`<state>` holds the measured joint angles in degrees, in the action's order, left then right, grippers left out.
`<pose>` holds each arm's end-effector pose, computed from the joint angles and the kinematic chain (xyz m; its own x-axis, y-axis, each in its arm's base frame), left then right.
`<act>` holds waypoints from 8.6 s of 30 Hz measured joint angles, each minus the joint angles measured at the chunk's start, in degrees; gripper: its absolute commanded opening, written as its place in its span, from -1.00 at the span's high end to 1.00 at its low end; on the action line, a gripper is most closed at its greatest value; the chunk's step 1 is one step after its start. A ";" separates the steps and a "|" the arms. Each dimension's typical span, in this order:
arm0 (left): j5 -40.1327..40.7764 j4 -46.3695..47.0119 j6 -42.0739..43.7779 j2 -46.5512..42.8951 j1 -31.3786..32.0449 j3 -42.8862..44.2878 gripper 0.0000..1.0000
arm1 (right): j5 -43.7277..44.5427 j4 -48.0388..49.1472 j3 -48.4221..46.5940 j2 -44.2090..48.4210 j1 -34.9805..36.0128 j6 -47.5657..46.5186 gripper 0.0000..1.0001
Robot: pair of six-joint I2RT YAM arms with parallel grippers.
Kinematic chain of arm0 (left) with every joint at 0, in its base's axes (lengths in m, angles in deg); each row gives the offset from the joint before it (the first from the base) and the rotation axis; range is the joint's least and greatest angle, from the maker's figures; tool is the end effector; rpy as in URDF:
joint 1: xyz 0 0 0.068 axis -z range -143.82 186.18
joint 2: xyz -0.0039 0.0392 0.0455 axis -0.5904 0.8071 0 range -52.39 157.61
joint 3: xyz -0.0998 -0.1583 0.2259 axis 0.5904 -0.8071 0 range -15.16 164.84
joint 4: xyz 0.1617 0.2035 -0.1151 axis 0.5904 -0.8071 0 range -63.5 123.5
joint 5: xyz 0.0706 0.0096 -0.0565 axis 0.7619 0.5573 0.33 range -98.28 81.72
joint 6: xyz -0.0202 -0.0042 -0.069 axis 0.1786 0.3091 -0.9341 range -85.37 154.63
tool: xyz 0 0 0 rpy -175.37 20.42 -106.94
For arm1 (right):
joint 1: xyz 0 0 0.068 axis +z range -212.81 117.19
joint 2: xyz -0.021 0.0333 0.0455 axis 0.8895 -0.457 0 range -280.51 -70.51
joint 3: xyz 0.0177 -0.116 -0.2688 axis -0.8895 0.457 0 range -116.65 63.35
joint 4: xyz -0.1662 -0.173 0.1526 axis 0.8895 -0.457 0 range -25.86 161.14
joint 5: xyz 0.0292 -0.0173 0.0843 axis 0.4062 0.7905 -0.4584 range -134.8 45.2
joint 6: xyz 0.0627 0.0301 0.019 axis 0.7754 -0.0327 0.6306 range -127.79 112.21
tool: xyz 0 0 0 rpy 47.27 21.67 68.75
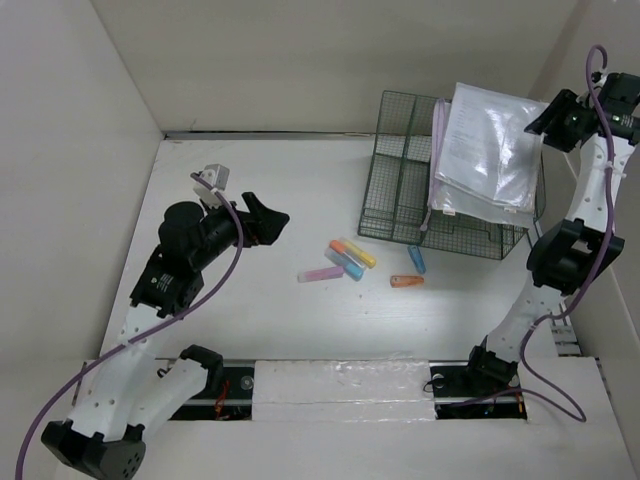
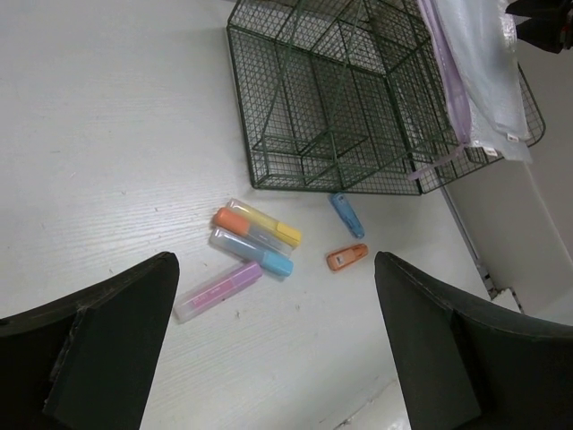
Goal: Organize the desk
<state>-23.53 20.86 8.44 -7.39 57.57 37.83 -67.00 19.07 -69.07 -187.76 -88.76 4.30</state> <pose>0.1876 -0.0904 0.4013 -0.3307 -0.3279 -0.8850 0.5013 0.7334 -0.4591 0.4576 -0.1977 0.4177 -0.5000 0.4590 -0.7343 0.2437 0.8883 0.3893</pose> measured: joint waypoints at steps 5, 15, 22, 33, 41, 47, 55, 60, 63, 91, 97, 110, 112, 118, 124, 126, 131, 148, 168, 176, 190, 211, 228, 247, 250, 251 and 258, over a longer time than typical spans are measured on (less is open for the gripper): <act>-0.76 -0.04 0.74 2.08 0.00 0.00 -0.70 | -0.94 4.72 10.62 6.58 -0.17 2.69 -0.52; -0.74 -0.11 2.08 3.65 0.00 0.02 -0.60 | 4.66 25.92 46.99 36.13 4.83 8.20 -0.63; -3.78 0.24 3.91 6.32 0.24 0.35 -0.52 | 12.07 37.92 56.50 55.08 11.58 8.39 -0.16; 13.66 -1.18 8.70 17.77 26.23 9.03 -0.50 | 9.53 42.66 65.33 82.03 34.88 6.80 1.00; 24.00 4.02 10.01 25.81 45.99 3.91 -0.29 | -0.33 42.07 72.48 81.29 41.72 3.87 1.00; 30.45 12.87 10.62 45.16 54.62 9.18 -0.31 | -5.38 42.32 77.44 79.58 42.01 1.97 1.00; 28.00 24.24 13.68 60.04 49.62 11.15 -0.36 | -7.19 44.50 78.93 80.41 44.41 1.38 0.32; 25.68 28.04 16.52 62.86 43.74 13.09 -0.38 | -7.48 47.47 79.95 80.41 44.50 1.31 0.29; 23.41 28.92 18.71 64.37 42.14 15.37 -0.37 | -7.54 49.68 81.59 79.95 45.42 1.46 0.30; 12.46 28.74 26.05 73.55 41.53 20.31 0.85 | 0.59 53.79 86.42 79.80 49.42 1.14 0.22; 13.79 29.16 22.73 60.11 41.27 7.17 0.85 | 5.84 53.94 87.82 84.08 49.81 1.18 0.24; 18.18 36.65 9.84 45.35 25.55 13.70 0.79 | 13.29 54.10 89.81 86.71 50.42 1.20 0.25; 18.56 35.52 8.04 48.48 24.57 17.55 0.77 | 13.49 54.07 89.88 86.29 50.40 1.20 0.25; 18.58 29.92 4.17 65.68 22.16 35.56 0.73 | 13.75 54.03 90.03 85.74 50.40 1.20 0.25; 20.90 24.65 0.79 74.40 22.01 44.89 0.42 | 13.99 54.03 90.12 85.85 50.84 1.20 0.25; 21.75 23.56 0.17 76.11 22.01 47.06 0.22 | 14.05 54.03 90.16 85.96 50.84 1.20 0.25; 22.86 22.43 -0.42 77.99 22.01 49.81 -0.19 | 14.14 54.03 90.16 86.40 50.84 1.20 0.25; 34.49 34.16 -3.74 58.90 40.89 15.28 -0.11 | 14.38 54.01 90.16 86.53 50.84 1.20 0.25; 48.15 13.68 -22.60 84.02 45.68 44.63 -0.13 | 14.27 53.83 90.16 87.60 50.84 1.20 0.25; 50.47 8.39 -23.87 89.39 46.12 49.81 -0.10 | 13.75 53.83 90.16 87.60 50.84 1.20 0.25; 55.91 2.95 -22.27 95.95 46.77 59.45 -0.03 | 12.28 53.81 90.16 87.91 50.84 1.40 0.25; 61.83 -0.22 -19.52 86.86 46.93 43.43 0.13 | 12.20 53.81 90.16 89.35 50.84 1.46 0.24; 58.66 1.20 -18.32 73.33 46.80 29.88 0.91 | 12.11 53.79 90.16 89.07 50.84 1.62 0.23; 46.66 10.64 -6.91 68.94 30.75 44.00 0.78 | 11.21 53.83 90.16 87.73 50.84 1.66 0.24; 44.48 10.54 -3.80 73.66 30.29 50.97 0.70 | 11.23 53.83 90.16 87.73 50.84 1.64 0.23; 44.44 10.54 -3.76 75.25 30.01 53.05 0.70 | 11.23 53.83 90.16 87.73 50.84 1.64 0.23; 38.29 9.84 -3.39 81.79 25.24 58.51 0.60 | 11.26 53.81 90.16 87.73 50.84 1.64 0.23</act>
<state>14.77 30.69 5.05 74.39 82.82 96.35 -55.74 72.88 21.09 -100.03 -37.92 5.94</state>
